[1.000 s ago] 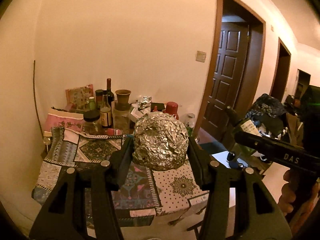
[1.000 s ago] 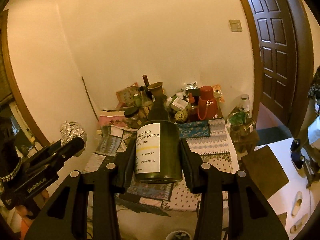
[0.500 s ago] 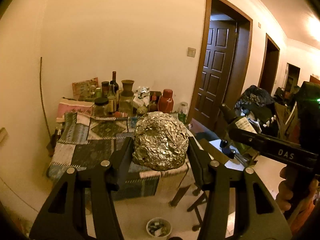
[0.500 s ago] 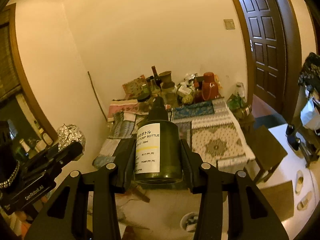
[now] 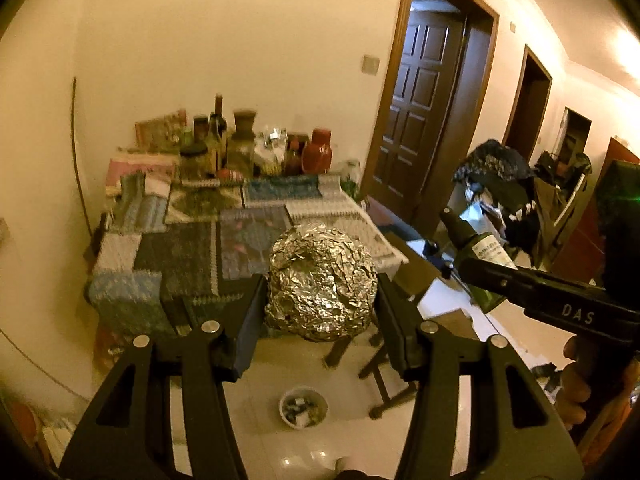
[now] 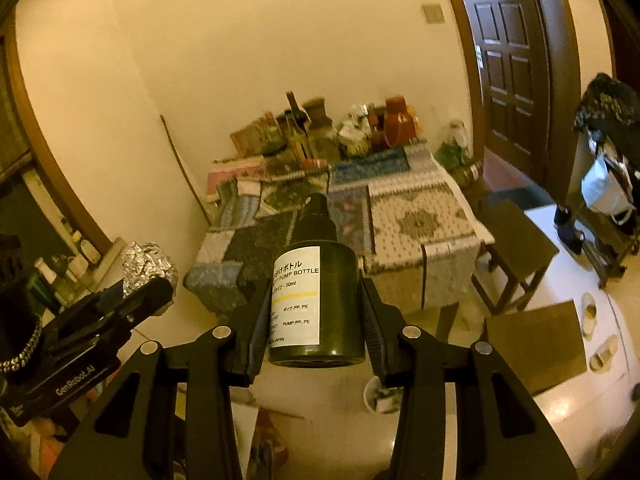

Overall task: Collect trash
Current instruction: 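Lift the foil ball and pump bottle and carry them down over the wastebasket, then open both tools to drop the bottle and foil ball into the wastebasket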

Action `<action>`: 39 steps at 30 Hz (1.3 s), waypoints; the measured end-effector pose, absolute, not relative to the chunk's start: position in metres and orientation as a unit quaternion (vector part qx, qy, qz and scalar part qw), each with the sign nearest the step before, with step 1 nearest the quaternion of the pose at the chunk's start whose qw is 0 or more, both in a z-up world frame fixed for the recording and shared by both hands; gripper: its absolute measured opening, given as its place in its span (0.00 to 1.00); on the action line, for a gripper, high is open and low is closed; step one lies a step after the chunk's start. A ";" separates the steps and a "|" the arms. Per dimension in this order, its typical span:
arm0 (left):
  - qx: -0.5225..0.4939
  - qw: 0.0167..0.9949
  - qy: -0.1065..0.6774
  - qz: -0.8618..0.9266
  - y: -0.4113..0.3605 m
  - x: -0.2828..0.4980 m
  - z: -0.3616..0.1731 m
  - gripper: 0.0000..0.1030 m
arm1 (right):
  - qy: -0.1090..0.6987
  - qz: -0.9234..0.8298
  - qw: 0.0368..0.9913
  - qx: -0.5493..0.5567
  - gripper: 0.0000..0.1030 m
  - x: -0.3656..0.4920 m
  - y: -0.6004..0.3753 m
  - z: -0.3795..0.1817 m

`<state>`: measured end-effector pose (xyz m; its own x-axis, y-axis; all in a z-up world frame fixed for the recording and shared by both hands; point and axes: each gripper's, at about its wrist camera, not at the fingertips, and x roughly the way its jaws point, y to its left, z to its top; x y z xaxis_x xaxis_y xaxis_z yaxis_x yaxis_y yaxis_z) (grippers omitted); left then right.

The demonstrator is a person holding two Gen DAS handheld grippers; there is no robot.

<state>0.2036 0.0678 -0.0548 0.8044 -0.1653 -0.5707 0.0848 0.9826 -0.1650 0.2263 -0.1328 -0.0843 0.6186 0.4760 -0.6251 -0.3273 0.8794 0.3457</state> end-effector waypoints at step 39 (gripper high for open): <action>-0.163 0.785 0.598 0.007 0.036 0.313 -0.497 0.51 | 0.589 0.255 0.766 0.048 0.66 0.342 -0.121 -0.464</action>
